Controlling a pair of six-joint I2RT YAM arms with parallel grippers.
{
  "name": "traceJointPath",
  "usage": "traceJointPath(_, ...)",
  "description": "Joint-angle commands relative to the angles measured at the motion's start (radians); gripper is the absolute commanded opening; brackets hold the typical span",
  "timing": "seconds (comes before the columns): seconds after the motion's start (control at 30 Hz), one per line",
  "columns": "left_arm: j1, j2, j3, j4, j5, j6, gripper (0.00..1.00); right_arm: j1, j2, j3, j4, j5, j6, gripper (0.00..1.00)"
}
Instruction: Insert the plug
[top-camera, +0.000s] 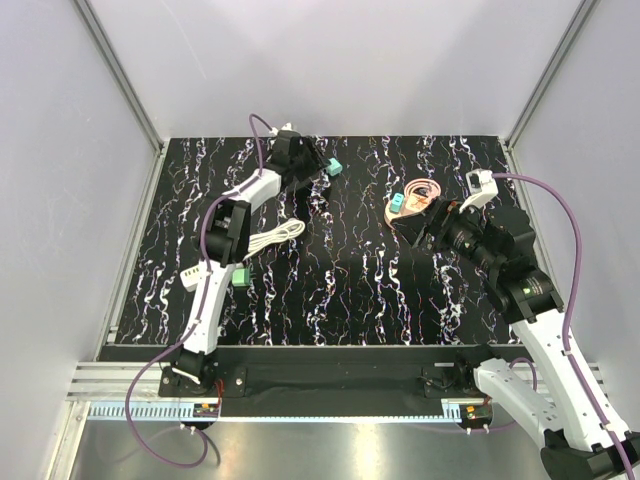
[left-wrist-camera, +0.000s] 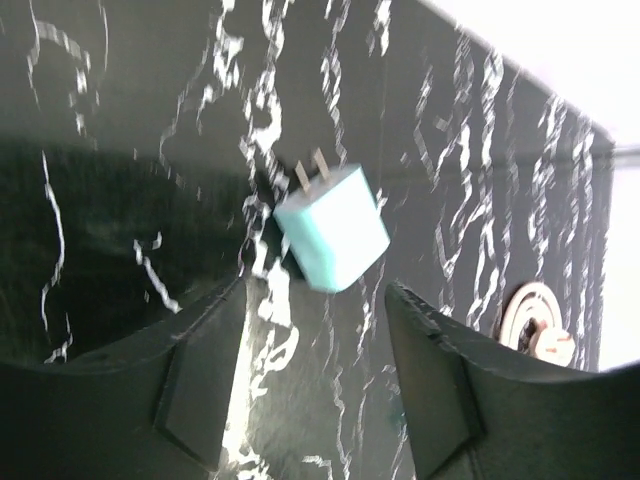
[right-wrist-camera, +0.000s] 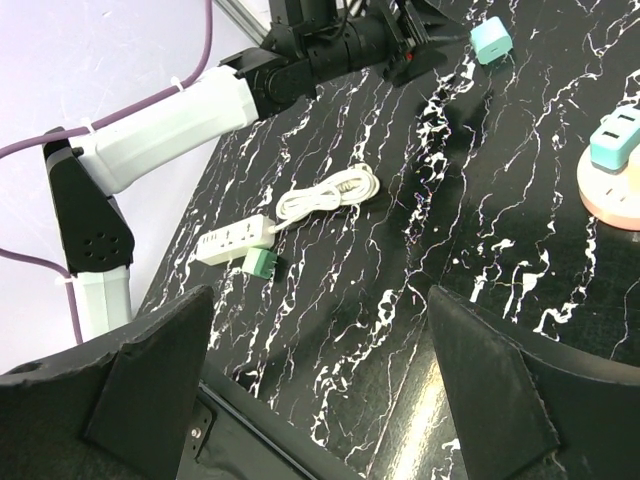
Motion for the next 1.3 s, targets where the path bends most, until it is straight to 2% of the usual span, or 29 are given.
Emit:
traceJointPath(0.0, 0.006, 0.001, 0.101, 0.117, -0.045, -0.012, 0.59, 0.007, -0.003, 0.003, 0.013, 0.027, -0.024, 0.94)
traceJointPath(0.13, 0.006, 0.096, 0.212, 0.154, -0.011, -0.057, 0.58, 0.007, 0.008, 0.000, 0.014, 0.040, -0.033, 0.94)
traceJointPath(0.33, 0.004, 0.181, 0.204, 0.228, -0.031, -0.149, 0.57, 0.010, 0.017, 0.000, 0.014, 0.029, -0.033, 0.94)
traceJointPath(0.43, 0.001, 0.237, 0.206, 0.287, -0.033, -0.253, 0.56, 0.010, 0.023, -0.009, 0.033, 0.038, -0.032, 0.94)
traceJointPath(0.5, -0.007, 0.265, 0.249, 0.291, -0.034, -0.282, 0.55, 0.011, 0.033, -0.014, 0.036, 0.035, -0.032, 0.94)
traceJointPath(0.6, -0.031, 0.299, 0.321, 0.261, -0.045, -0.241, 0.56, 0.016, 0.033, -0.019, 0.042, 0.030, -0.030, 0.94)
traceJointPath(0.73, -0.042, 0.300, 0.303, 0.277, -0.027, -0.233, 0.56, 0.020, 0.034, -0.023, 0.050, 0.035, -0.032, 0.95)
traceJointPath(0.97, -0.056, 0.297, 0.295, 0.275, 0.088, -0.212, 0.58, 0.022, 0.028, -0.028, 0.057, 0.035, -0.029, 0.95)
traceJointPath(1.13, -0.065, 0.247, 0.254, 0.179, 0.130, -0.150, 0.61, 0.019, 0.025, -0.031, 0.057, 0.030, -0.024, 0.95)
traceJointPath(1.2, -0.071, 0.227, 0.252, 0.089, 0.124, -0.094, 0.63, 0.019, 0.022, -0.035, 0.059, 0.029, -0.024, 0.95)
traceJointPath(1.27, -0.074, 0.195, 0.224, 0.070, 0.125, -0.046, 0.63, 0.020, 0.019, -0.039, 0.060, 0.029, -0.023, 0.95)
